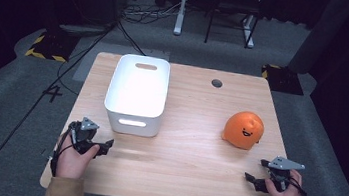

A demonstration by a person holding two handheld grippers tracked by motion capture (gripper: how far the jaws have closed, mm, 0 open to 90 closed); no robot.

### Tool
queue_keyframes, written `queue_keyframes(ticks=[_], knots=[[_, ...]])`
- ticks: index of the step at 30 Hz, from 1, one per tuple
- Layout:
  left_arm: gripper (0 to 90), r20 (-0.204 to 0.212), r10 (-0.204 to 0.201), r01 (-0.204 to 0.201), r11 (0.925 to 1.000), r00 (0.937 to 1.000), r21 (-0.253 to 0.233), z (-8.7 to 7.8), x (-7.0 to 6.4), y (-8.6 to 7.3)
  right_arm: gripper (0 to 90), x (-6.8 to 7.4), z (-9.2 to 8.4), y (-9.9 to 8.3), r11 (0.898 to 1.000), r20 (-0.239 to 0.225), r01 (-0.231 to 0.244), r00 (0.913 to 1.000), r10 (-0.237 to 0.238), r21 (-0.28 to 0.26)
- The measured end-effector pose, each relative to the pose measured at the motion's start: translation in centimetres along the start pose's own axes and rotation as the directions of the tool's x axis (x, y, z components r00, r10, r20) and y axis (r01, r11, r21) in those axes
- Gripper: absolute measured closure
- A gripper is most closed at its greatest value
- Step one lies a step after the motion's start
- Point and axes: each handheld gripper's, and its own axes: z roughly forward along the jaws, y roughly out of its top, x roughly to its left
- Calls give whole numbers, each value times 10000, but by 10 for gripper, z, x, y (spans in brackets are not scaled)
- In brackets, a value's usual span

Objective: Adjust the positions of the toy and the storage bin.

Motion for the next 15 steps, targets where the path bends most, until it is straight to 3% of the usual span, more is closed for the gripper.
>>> queue_keyframes(ticks=[6,12,15], knots=[[220,-72,-45,44,9998,10000,-193,-15,-2,6,96,0,0,0,10000,1,-3,10000,3,-1],[209,97,249,-242,9974,9996,-683,-32,-7,13,96,0,0,0,10000,1,-1,10000,1,-1],[212,157,195,-178,9945,9997,-1033,-40,-8,18,96,0,0,0,10000,0,-2,10000,2,-1]])
